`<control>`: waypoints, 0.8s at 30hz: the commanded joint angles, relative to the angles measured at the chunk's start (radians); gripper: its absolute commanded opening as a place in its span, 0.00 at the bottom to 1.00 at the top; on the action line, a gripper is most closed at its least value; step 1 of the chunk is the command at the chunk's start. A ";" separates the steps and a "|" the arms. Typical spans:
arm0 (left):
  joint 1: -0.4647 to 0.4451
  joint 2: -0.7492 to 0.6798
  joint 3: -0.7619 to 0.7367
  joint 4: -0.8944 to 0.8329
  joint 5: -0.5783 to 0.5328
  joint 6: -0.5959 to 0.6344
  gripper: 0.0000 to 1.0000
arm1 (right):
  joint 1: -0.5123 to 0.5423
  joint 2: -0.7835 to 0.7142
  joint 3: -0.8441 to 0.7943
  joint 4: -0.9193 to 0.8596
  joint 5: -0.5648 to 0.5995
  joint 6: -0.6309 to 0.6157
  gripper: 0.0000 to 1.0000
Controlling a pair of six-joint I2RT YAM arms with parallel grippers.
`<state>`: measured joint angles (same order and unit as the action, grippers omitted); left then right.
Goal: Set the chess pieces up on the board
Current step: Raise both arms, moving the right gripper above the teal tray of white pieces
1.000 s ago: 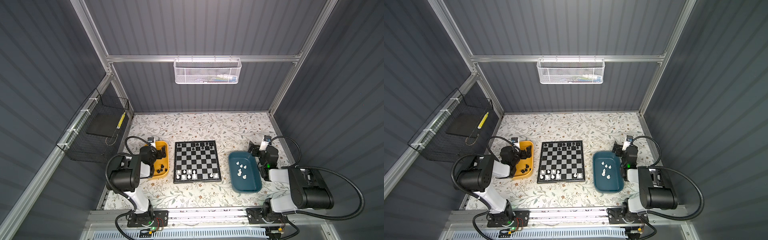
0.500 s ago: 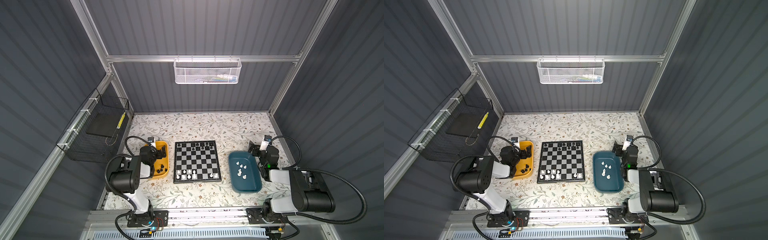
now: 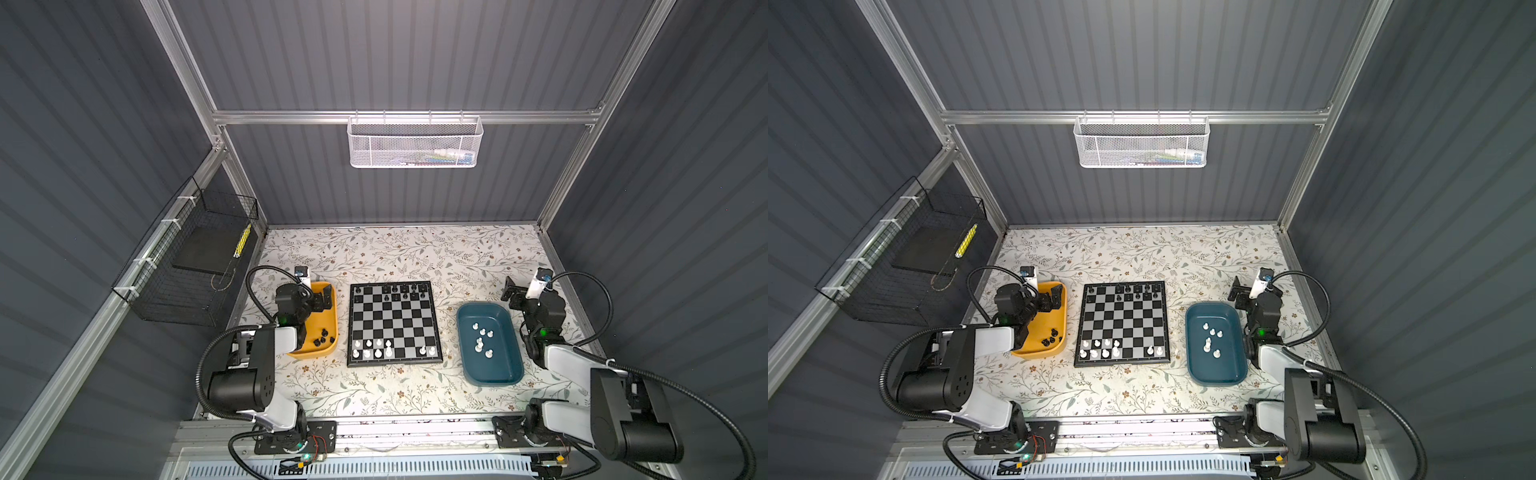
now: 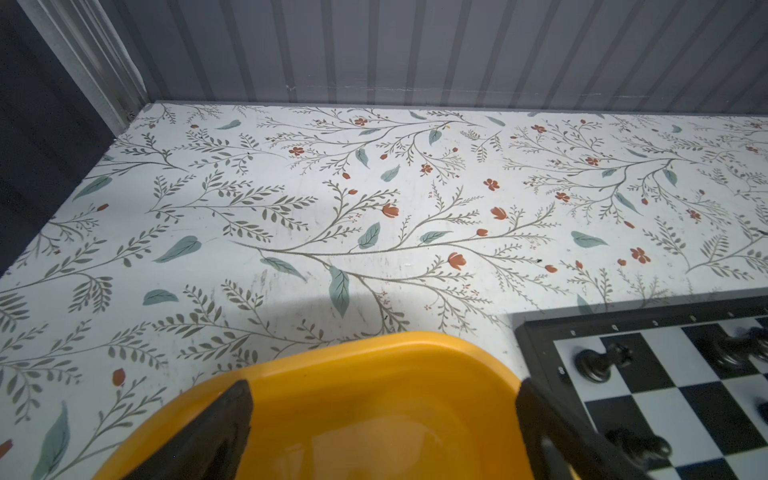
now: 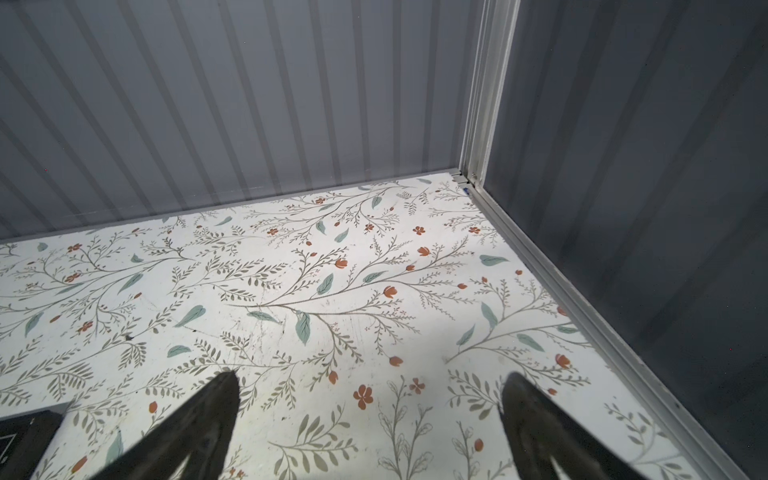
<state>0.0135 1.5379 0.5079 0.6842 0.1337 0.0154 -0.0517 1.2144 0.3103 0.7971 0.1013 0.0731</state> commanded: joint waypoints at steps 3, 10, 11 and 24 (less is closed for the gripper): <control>-0.004 -0.057 0.089 -0.214 0.043 0.051 1.00 | 0.003 -0.140 0.003 -0.210 0.080 0.067 0.99; -0.004 -0.104 0.174 -0.425 0.065 0.111 1.00 | 0.001 -0.272 0.078 -0.458 0.135 0.173 0.99; -0.004 -0.110 0.184 -0.450 0.065 0.116 0.99 | 0.003 -0.285 0.100 -0.512 0.137 0.192 0.99; -0.006 -0.139 0.549 -1.078 0.119 0.281 1.00 | 0.026 -0.348 0.405 -1.069 -0.012 0.307 0.99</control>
<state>0.0135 1.4300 0.9726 -0.1692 0.2195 0.2298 -0.0387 0.8906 0.6628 -0.0921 0.1532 0.3435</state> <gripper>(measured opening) 0.995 0.989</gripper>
